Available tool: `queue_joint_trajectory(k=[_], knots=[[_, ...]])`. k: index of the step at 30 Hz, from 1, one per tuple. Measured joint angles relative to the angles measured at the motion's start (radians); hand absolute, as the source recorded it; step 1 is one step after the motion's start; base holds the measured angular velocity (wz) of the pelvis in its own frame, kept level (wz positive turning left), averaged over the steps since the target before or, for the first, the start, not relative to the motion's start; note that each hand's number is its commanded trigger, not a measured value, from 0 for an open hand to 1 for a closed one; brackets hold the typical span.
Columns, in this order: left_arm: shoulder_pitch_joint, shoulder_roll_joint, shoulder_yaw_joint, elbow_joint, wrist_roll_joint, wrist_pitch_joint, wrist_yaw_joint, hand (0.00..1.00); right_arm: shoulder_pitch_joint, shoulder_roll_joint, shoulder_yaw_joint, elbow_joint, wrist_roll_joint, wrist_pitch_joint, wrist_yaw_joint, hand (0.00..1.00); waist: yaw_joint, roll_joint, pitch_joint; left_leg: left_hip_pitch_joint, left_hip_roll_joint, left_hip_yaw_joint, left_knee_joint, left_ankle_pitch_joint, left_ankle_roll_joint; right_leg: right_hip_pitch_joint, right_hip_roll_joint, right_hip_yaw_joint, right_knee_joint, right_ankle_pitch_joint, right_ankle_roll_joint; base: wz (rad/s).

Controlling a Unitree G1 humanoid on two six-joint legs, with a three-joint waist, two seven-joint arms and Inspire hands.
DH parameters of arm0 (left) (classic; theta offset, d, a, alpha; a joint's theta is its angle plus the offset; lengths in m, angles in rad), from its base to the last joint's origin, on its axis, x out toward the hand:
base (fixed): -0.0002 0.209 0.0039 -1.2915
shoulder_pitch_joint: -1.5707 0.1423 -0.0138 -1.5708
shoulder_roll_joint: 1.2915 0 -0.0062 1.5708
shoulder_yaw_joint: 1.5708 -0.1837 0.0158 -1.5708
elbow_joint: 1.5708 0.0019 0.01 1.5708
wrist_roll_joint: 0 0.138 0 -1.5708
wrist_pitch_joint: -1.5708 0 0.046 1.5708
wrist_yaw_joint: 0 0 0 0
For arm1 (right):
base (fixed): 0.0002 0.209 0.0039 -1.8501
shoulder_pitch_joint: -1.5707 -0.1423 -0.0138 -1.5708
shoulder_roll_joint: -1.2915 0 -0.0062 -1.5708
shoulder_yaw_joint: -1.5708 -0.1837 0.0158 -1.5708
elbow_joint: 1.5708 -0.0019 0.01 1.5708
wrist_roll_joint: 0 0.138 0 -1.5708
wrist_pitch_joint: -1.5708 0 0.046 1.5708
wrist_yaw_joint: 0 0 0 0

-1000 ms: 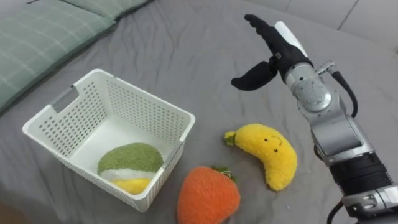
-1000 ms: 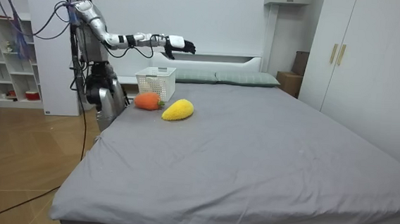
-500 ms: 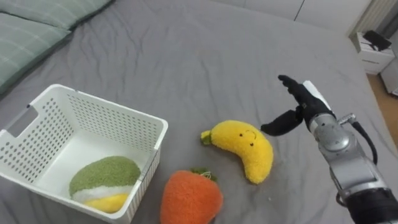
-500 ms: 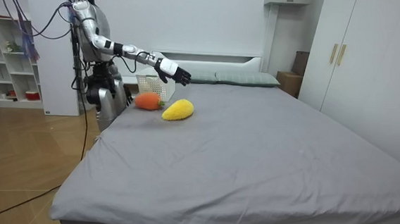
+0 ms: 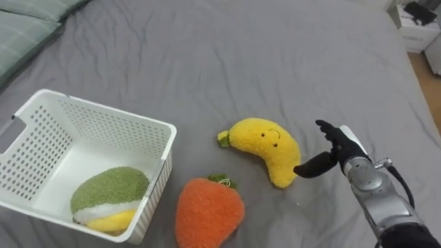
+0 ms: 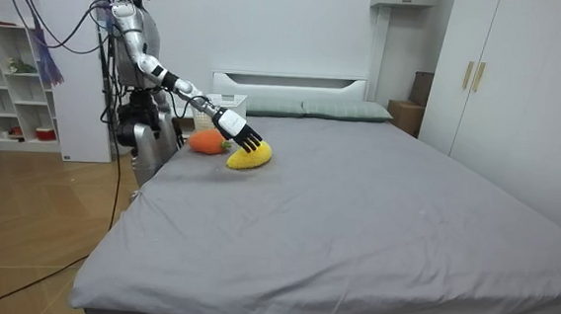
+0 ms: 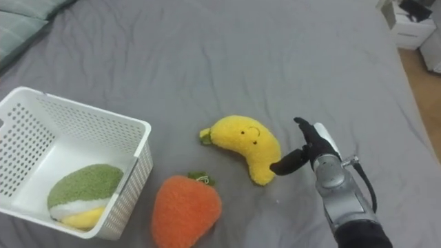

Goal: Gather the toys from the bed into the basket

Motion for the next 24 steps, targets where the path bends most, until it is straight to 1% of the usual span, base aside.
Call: queue_joint_trajectory(k=[3,6,9,11,12,13,15,18,19,21,22,24], knots=[[-0.008,0.0,-0.018,0.03,-0.019,-0.03,-0.007,0.0,-0.043,0.0,0.007,0.105,0.021,-0.04,-0.028,0.0,0.017,0.008,0.0035,-0.032,0.001,-0.002,0.01,0.001,-0.001,-0.026,0.0,-0.006,-0.001,0.002,-0.004,0.03],[-0.018,0.002,-0.023,0.062,-0.038,-0.035,-0.007,0.0,-0.055,0.0,0.008,0.169,0.028,-0.047,-0.047,0.0,0.021,0.014,0.005,-0.062,-0.001,-0.013,0.016,0.001,-0.001,-0.049,-0.002,-0.018,-0.002,0.002,-0.004,0.1],[-0.028,0.001,-0.063,0.076,-0.04,-0.036,-0.007,0.0,-0.101,-0.001,0.012,0.226,0.048,-0.056,-0.057,0.0,0.021,0.016,0.0057,-0.103,0.001,-0.015,0.025,0.002,-0.002,-0.091,-0.003,-0.022,0.009,0.003,-0.005,0.02],[-0.039,0.002,-0.072,0.076,-0.039,-0.038,-0.007,0.0,-0.128,-0.002,0.012,0.245,0.05,-0.06,-0.059,0.0,0.022,0.014,0.0069,-0.124,0.001,-0.016,0.025,0.004,-0.003,-0.113,-0.002,-0.022,0.014,0.004,-0.007,0.0],[-0.044,0.002,-0.076,0.077,-0.039,-0.04,-0.009,0.0,-0.143,-0.003,0.012,0.25,0.05,-0.068,-0.066,0.0,0.022,0.014,0.0111,-0.133,0.001,-0.016,0.025,0.007,-0.003,-0.121,-0.002,-0.023,0.013,0.006,-0.009,0.0],[-0.055,0.002,-0.078,0.079,-0.039,-0.048,-0.013,0.0,-0.158,-0.003,0.012,0.263,0.05,-0.084,-0.073,0.0,0.022,0.013,0.0147,-0.141,0.001,-0.016,0.025,0.008,-0.003,-0.129,-0.002,-0.023,0.013,0.006,-0.01,0.0],[-0.07,0.002,-0.082,0.08,-0.04,-0.061,-0.015,0.0,-0.18,-0.003,0.012,0.281,0.052,-0.098,-0.083,0.0,0.023,0.013,0.0237,-0.146,0.002,-0.014,0.025,0.008,-0.003,-0.134,-0.002,-0.023,0.013,0.007,-0.011,0.0],[-0.08,0.002,-0.1,0.083,-0.055,-0.08,-0.018,0.0,-0.197,-0.004,0.011,0.287,0.055,-0.101,-0.094,0.0,0.022,0.014,0.0255,-0.158,0.002,-0.014,0.025,0.008,-0.003,-0.145,-0.004,-0.036,0.013,0.007,-0.012,0.01],[-0.087,0.003,-0.108,0.088,-0.055,-0.083,-0.019,0.0,-0.198,-0.007,0.011,0.293,0.061,-0.109,-0.094,0.0,0.022,0.015,0.0265,-0.161,0.001,-0.016,0.025,0.008,-0.003,-0.147,-0.008,-0.042,0.013,0.007,-0.011,0.04],[-0.094,0.005,-0.117,0.095,-0.055,-0.085,-0.02,0.0,-0.202,-0.009,0.011,0.296,0.061,-0.111,-0.094,0.0,0.026,0.015,0.0269,-0.169,0.001,-0.017,0.025,0.008,-0.003,-0.156,-0.01,-0.044,0.012,0.007,-0.011,0.0],[-0.097,0.005,-0.117,0.096,-0.055,-0.09,-0.021,0.0,-0.212,-0.009,0.011,0.304,0.062,-0.121,-0.093,0.0,0.025,0.016,0.0279,-0.178,0.001,-0.019,0.025,0.008,-0.003,-0.165,-0.01,-0.045,0.012,0.007,-0.012,0.0],[-0.108,0.005,-0.118,0.109,-0.055,-0.098,-0.025,0.0,-0.216,-0.009,0.011,0.305,0.061,-0.127,-0.092,0.0,0.027,0.017,0.0288,-0.187,0.001,-0.019,0.025,0.008,-0.003,-0.174,-0.01,-0.045,0.013,0.007,-0.011,0.0]])
